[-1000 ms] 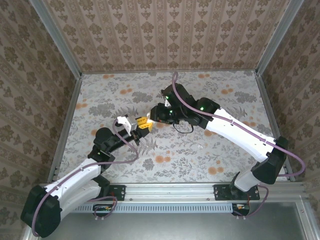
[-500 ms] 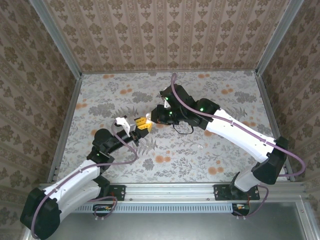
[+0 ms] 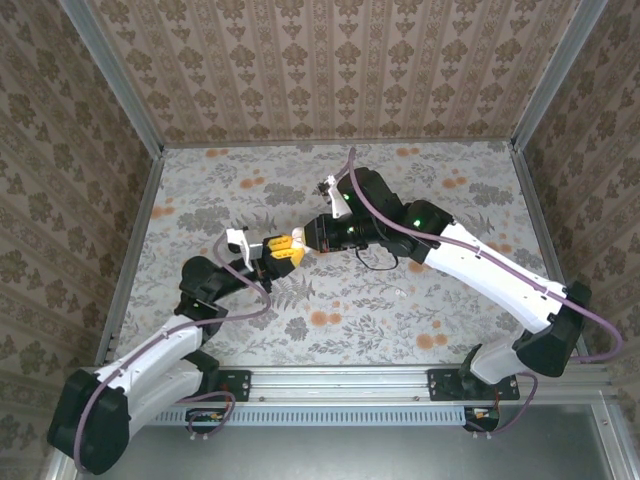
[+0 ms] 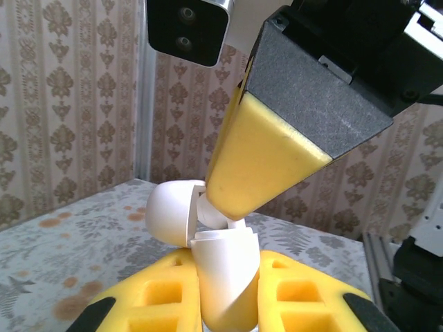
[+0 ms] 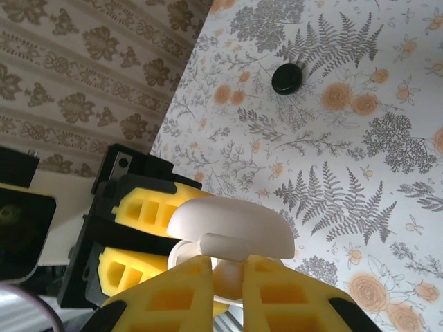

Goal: Insert wireless bluetooth earbuds into charging case

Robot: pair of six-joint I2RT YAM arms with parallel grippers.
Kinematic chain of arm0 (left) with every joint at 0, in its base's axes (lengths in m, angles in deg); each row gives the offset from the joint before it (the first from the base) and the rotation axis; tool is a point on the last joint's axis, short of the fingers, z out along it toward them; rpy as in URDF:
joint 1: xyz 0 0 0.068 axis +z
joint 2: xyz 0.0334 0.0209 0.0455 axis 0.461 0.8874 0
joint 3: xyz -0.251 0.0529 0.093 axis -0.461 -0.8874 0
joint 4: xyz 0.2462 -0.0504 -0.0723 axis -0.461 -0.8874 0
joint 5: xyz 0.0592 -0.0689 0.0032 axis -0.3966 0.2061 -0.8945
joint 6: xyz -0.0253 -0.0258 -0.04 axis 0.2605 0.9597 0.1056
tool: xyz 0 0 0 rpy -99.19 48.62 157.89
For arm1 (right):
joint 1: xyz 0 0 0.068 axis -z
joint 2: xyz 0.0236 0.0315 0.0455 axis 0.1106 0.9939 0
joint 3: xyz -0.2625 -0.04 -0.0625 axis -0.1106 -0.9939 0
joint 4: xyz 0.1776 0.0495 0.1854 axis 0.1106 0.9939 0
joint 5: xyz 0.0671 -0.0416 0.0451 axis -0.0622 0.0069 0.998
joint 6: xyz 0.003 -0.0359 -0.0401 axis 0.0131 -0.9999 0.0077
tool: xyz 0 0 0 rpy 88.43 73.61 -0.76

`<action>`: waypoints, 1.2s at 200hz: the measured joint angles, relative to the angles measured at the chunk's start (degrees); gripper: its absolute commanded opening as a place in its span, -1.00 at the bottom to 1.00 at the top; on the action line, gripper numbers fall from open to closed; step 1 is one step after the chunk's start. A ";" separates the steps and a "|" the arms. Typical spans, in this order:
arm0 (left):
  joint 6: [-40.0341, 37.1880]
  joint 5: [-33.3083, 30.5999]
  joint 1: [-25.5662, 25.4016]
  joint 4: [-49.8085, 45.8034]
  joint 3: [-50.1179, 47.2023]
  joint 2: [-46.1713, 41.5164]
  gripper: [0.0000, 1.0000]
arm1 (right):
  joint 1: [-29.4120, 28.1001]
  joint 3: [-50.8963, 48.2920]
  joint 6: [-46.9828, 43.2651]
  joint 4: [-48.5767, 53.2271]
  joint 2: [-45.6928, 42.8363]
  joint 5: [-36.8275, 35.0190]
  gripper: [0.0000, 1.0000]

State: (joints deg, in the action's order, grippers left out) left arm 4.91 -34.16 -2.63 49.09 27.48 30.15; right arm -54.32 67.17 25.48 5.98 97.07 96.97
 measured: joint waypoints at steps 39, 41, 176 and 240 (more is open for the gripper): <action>4.94 3.93 0.61 5.03 0.04 2.60 -1.00 | 0.20 -0.13 -6.36 0.57 -0.96 1.66 -0.75; 5.11 4.09 0.61 5.22 0.04 2.73 -1.00 | 0.20 -0.13 -6.78 0.70 -1.01 1.79 -0.75; 11.98 12.94 0.61 10.12 2.34 6.88 -1.00 | 1.62 1.40 -30.77 6.69 -2.32 8.81 -0.66; 13.33 13.35 0.68 10.93 2.36 8.15 -1.00 | 2.56 4.72 -36.37 10.91 0.31 10.40 -0.61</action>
State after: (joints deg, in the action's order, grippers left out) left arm 18.25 -20.81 -1.95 60.02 29.84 38.30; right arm -51.76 71.89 -10.89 16.89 97.37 107.37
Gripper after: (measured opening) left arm 0.168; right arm 0.199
